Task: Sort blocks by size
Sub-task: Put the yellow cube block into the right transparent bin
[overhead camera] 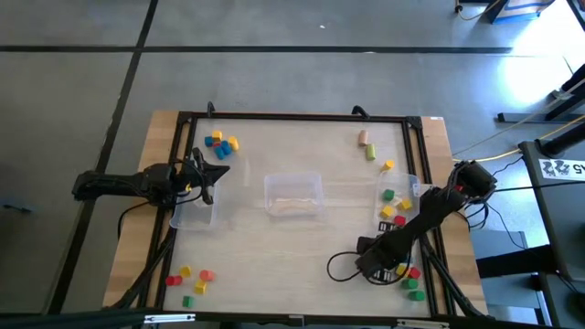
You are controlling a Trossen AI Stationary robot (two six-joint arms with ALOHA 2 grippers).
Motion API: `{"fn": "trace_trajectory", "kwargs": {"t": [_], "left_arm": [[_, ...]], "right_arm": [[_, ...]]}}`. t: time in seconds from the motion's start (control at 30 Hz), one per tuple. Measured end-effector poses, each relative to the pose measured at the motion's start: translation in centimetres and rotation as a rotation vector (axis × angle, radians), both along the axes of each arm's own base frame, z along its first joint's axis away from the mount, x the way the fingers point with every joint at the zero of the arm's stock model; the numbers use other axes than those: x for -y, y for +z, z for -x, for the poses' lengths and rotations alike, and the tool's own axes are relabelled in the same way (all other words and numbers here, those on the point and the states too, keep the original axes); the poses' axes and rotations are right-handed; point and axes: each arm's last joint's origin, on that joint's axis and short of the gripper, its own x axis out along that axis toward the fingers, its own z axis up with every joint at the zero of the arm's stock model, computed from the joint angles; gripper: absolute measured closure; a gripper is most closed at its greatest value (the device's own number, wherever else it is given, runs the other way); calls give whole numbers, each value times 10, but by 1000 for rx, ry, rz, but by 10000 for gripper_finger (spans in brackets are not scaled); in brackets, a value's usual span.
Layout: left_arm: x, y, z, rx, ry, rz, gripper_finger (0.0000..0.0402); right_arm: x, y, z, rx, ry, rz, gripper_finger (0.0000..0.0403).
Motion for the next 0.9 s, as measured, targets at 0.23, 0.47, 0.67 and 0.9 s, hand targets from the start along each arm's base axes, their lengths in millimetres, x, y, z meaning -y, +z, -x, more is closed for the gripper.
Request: {"fn": "trace_trajectory", "kwargs": {"t": [0.23,0.47,0.67,0.9], "left_arm": [[0,0,0,0,0,0,396],[0,0,0,0,0,0,396],[0,0,0,0,0,0,396],[0,0,0,0,0,0,396]], "right_arm": [[6,28,6,85,-4,-57,259],[30,61,15,170,-51,-52,267],[57,87,25,278,-112,11,262],[87,101,42,234,-177,126,267]]}}
